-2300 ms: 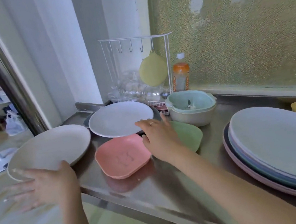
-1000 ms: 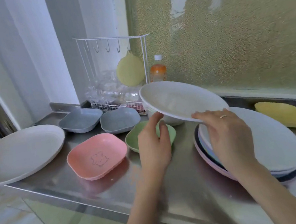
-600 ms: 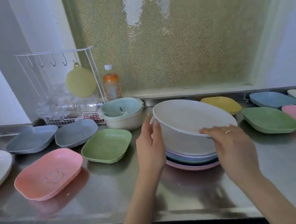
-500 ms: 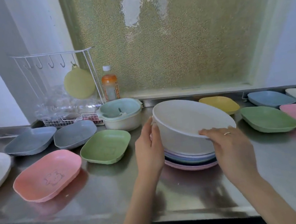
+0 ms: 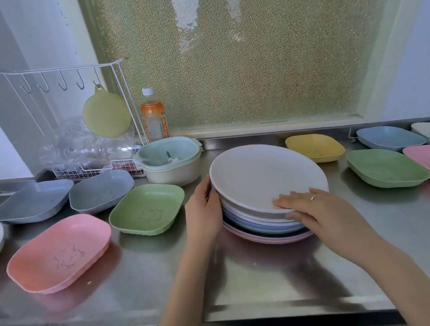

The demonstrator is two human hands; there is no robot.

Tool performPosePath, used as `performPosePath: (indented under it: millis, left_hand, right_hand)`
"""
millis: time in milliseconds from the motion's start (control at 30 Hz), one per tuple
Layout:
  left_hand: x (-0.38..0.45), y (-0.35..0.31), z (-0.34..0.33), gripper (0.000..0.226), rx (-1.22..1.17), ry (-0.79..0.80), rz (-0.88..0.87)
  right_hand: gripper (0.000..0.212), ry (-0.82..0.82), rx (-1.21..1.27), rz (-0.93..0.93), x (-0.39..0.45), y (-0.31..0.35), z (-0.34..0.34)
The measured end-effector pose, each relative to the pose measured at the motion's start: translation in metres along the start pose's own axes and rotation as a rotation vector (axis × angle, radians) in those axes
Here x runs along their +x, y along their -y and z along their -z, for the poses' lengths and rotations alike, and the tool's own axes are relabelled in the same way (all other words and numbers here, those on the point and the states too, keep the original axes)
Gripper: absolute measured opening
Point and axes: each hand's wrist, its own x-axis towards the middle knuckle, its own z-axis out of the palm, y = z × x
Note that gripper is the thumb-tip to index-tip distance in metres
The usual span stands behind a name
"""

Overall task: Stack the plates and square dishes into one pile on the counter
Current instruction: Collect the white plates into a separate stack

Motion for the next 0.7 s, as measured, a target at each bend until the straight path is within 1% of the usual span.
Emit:
performPosePath:
  millis: [67,100,133,167,200,233,267,300,333,367,400,433,567,700]
  left_hand:
    - [0.001,-0.001,0.0,0.042,-0.027,-0.01,0.018]
    - [0.001,-0.001,0.001,0.044,-0.042,-0.012,0.018]
    - [0.002,-0.001,0.002,0.043,-0.046,-0.008,0.016]
    - [0.004,-0.001,0.003,0.041,-0.038,0.001,0.019]
    - [0.007,-0.002,0.004,0.036,-0.022,0.01,0.032]
    - [0.011,-0.004,0.004,0.031,0.009,0.019,0.056]
    - [0.016,-0.005,0.003,0.028,0.055,0.033,0.081]
    - [0.02,-0.007,0.001,0.028,0.105,0.052,0.101]
    - [0.022,-0.008,-0.001,0.029,0.143,0.072,0.112]
    - [0.024,-0.008,-0.002,0.03,0.162,0.081,0.11]
    - [0.025,-0.007,-0.003,0.031,0.17,0.08,0.1]
    - [0.025,-0.005,-0.004,0.031,0.171,0.074,0.09]
    - [0.024,0.001,-0.002,0.029,0.155,0.066,0.057]
    - [0.024,0.003,-0.001,0.026,0.132,0.081,0.047]
  right_hand:
    - [0.033,0.022,0.08,0.0,-0.001,-0.001,-0.002]
    - [0.036,-0.023,0.175,-0.011,-0.002,-0.001,-0.004]
    - [0.037,-0.128,0.298,-0.041,-0.003,-0.001,-0.005]
    - [0.037,-0.279,0.407,-0.103,-0.002,-0.003,-0.006]
    - [0.036,-0.432,0.469,-0.196,0.0,-0.007,-0.007]
    - [0.036,-0.537,0.489,-0.325,0.003,-0.013,-0.008]
    - [0.04,-0.552,0.5,-0.474,0.007,-0.018,-0.008]
    - [0.046,-0.481,0.512,-0.62,0.011,-0.024,-0.01]
    - [0.051,-0.383,0.545,-0.719,0.015,-0.029,-0.013]
    - [0.051,-0.31,0.604,-0.767,0.018,-0.032,-0.016]
    - [0.048,-0.284,0.67,-0.784,0.021,-0.032,-0.02]
    - [0.044,-0.294,0.716,-0.787,0.022,-0.031,-0.022]
    - [0.031,-0.399,0.798,-0.791,0.024,-0.032,-0.026]
    - [0.029,-0.467,0.832,-0.788,0.025,-0.03,-0.028]
